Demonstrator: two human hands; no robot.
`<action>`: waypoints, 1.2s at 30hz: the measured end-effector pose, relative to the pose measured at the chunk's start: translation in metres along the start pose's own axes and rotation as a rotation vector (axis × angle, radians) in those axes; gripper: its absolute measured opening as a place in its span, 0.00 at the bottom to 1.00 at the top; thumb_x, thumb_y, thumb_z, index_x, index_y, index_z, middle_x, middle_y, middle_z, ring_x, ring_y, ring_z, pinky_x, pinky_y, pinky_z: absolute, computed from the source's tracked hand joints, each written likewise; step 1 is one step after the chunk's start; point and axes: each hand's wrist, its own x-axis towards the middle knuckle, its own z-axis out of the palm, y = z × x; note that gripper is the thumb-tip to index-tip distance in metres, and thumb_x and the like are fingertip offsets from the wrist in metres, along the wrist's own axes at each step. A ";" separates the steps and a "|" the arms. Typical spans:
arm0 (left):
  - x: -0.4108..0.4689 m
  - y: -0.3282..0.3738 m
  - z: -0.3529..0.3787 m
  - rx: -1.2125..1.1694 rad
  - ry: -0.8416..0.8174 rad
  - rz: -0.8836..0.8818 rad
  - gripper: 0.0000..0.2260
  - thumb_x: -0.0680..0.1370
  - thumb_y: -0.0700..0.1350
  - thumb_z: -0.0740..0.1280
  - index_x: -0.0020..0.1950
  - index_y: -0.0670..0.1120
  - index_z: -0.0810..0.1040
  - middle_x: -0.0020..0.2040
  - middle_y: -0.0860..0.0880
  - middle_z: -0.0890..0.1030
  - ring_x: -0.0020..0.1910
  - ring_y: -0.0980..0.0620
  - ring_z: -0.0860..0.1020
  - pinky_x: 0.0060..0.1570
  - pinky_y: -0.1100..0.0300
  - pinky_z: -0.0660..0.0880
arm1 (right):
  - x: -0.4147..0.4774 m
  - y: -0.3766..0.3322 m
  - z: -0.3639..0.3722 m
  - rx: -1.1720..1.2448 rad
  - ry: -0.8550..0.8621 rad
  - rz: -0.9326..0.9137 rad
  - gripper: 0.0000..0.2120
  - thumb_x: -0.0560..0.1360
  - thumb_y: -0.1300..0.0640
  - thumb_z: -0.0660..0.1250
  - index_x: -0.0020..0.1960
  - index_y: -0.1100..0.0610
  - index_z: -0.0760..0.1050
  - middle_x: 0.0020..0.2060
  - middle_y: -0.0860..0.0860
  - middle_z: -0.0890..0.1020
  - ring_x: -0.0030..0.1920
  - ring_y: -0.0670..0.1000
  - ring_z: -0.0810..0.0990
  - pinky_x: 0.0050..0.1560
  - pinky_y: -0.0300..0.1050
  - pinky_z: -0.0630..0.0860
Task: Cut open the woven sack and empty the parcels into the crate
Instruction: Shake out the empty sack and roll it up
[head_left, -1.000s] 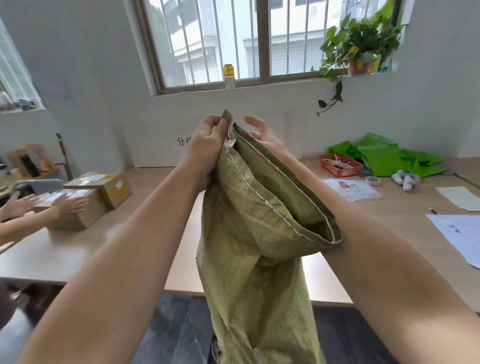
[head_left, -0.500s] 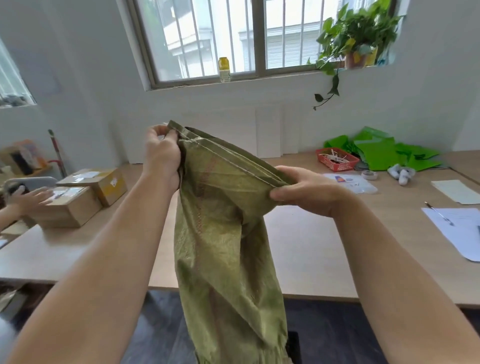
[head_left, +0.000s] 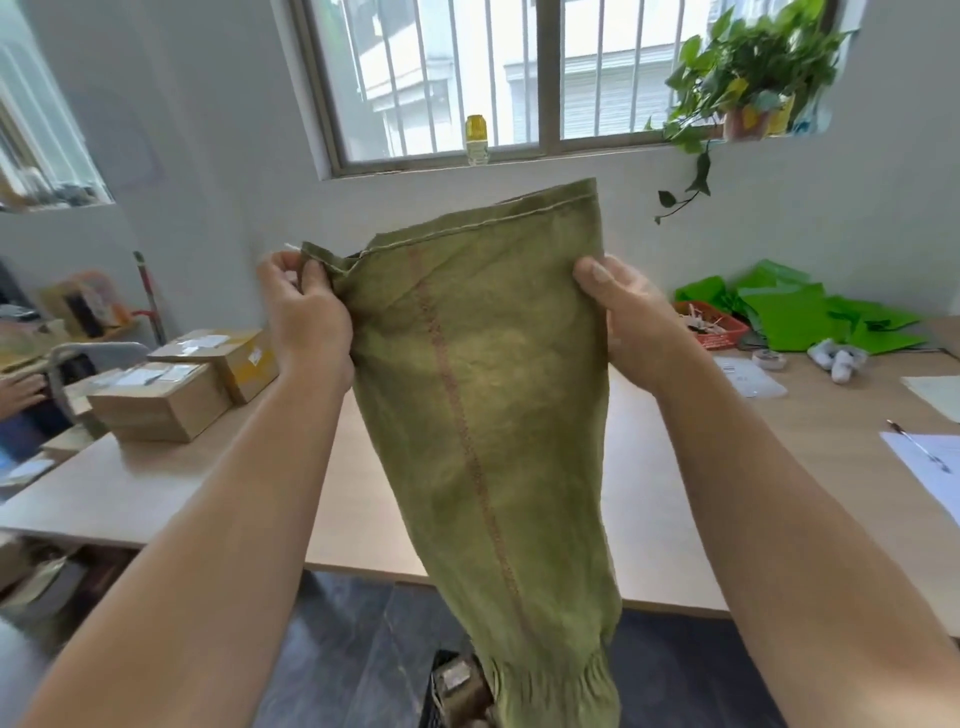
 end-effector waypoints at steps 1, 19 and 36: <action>0.002 0.002 0.000 -0.015 -0.004 -0.025 0.07 0.81 0.49 0.57 0.45 0.60 0.68 0.47 0.53 0.75 0.45 0.53 0.74 0.45 0.55 0.73 | -0.003 0.009 0.000 -0.045 -0.012 0.068 0.18 0.72 0.51 0.72 0.58 0.59 0.78 0.53 0.54 0.86 0.55 0.55 0.85 0.55 0.48 0.82; -0.007 -0.027 -0.009 -0.322 -0.399 -0.209 0.27 0.80 0.44 0.66 0.76 0.54 0.62 0.65 0.50 0.78 0.61 0.50 0.79 0.59 0.49 0.77 | 0.003 0.013 -0.002 -0.203 0.271 -0.052 0.10 0.78 0.59 0.69 0.58 0.53 0.76 0.51 0.57 0.85 0.54 0.60 0.84 0.57 0.61 0.81; 0.014 -0.013 -0.006 -0.109 -0.326 -0.341 0.21 0.79 0.39 0.66 0.67 0.57 0.67 0.55 0.48 0.78 0.48 0.49 0.80 0.47 0.51 0.79 | -0.001 0.007 -0.024 -0.198 0.032 0.017 0.27 0.76 0.73 0.63 0.67 0.48 0.73 0.53 0.58 0.80 0.48 0.52 0.81 0.45 0.40 0.80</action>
